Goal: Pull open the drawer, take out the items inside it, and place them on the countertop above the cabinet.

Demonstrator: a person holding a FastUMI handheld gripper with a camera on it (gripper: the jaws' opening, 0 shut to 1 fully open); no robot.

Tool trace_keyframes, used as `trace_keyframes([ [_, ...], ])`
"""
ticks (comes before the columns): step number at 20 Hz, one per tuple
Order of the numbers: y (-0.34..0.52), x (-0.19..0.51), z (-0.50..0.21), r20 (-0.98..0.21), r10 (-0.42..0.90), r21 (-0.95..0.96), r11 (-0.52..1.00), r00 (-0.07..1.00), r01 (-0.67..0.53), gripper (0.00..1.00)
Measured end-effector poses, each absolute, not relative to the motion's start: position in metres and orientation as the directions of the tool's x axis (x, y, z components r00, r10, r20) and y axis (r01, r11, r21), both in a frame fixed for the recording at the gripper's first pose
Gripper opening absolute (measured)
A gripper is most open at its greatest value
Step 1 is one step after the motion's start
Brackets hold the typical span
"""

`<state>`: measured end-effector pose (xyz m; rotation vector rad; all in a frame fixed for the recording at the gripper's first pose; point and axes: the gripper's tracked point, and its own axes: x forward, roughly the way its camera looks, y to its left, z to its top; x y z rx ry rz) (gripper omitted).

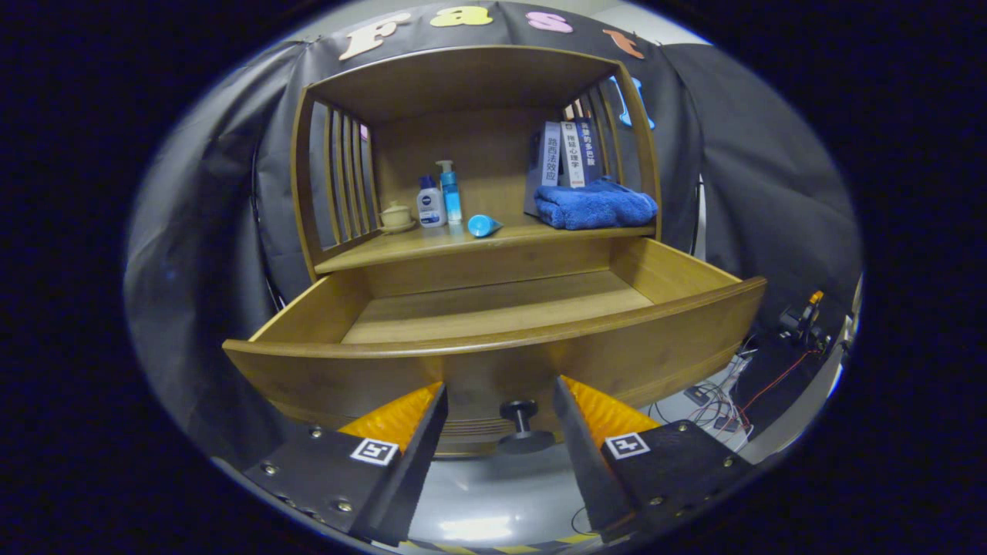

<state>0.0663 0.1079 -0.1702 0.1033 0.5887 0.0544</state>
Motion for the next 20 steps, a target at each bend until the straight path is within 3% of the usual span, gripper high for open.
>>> trace_keyframes([
  [20, 0.126, 0.151, -0.178, -0.527, 0.132, 0.157, 0.986, 0.839, -0.056, 0.82],
])
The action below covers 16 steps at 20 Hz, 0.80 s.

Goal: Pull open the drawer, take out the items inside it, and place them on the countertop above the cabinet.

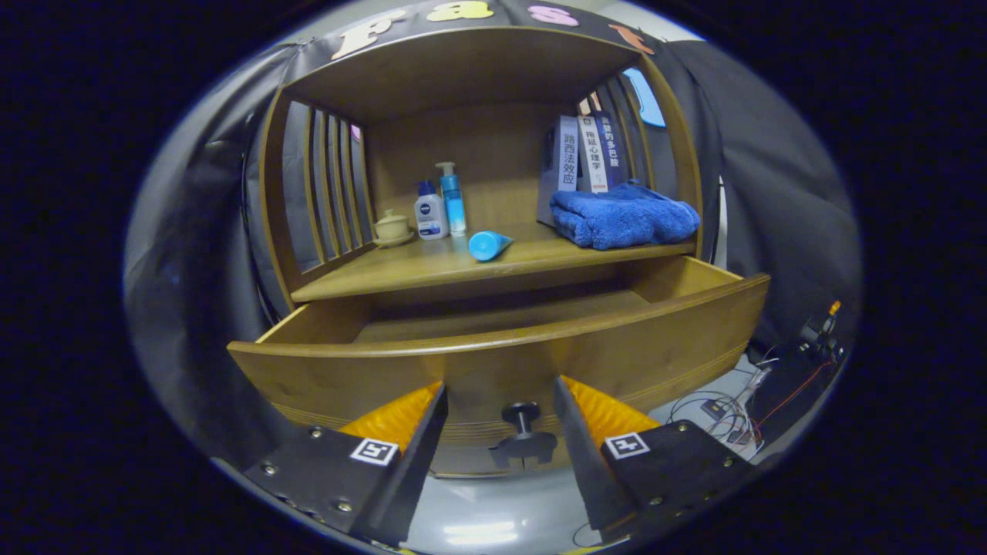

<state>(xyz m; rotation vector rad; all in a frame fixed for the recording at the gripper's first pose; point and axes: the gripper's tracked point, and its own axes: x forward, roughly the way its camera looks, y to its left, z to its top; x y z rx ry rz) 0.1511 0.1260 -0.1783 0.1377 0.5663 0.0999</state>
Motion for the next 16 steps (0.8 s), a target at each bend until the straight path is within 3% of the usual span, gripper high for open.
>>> trace_keyframes([
  [16, 0.141, 0.218, -0.196, -0.5, 0.167, 0.202, 0.977, 0.849, -0.074, 0.82],
])
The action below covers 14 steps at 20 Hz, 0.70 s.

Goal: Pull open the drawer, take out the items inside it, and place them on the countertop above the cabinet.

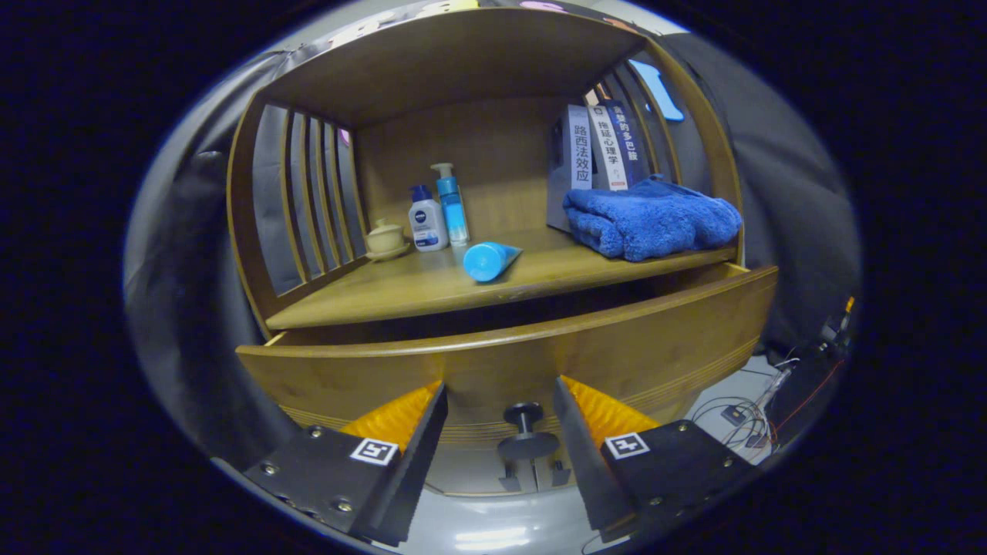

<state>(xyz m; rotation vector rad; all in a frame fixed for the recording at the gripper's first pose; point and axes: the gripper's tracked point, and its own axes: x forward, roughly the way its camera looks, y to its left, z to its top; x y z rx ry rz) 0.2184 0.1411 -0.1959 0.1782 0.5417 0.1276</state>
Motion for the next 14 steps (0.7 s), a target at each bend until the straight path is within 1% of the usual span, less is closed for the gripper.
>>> trace_keyframes([
  [8, 0.148, 0.254, -0.205, -0.496, 0.181, 0.217, 0.973, 0.849, -0.081, 0.82],
  [14, 0.144, 0.257, -0.206, -0.485, 0.188, 0.213, 0.973, 0.854, -0.094, 0.83],
])
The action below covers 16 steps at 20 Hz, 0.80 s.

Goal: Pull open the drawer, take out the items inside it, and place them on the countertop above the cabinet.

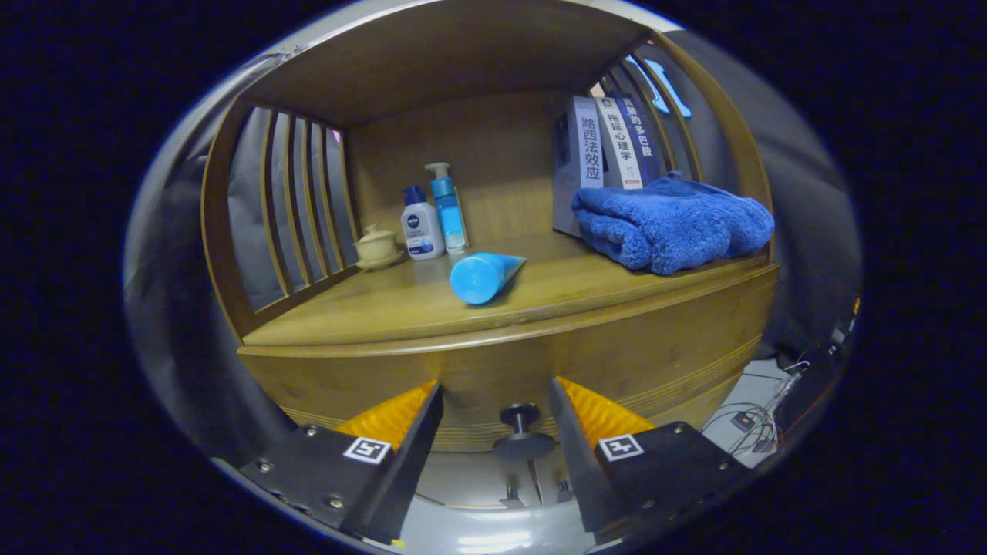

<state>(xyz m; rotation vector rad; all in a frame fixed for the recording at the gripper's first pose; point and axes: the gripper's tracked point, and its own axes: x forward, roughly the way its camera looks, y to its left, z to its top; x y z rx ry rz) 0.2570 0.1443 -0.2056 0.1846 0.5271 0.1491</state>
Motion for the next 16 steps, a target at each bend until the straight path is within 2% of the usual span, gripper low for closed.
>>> trace_keyframes([
  [7, 0.144, 0.258, -0.207, -0.429, 0.184, 0.221, 0.971, 0.884, -0.095, 0.81],
  [12, 0.143, 0.253, -0.211, -0.477, 0.178, 0.188, 0.977, 0.861, -0.098, 0.8],
  [16, 0.141, 0.228, -0.197, -0.5, 0.195, 0.218, 0.971, 0.844, -0.095, 0.59],
])
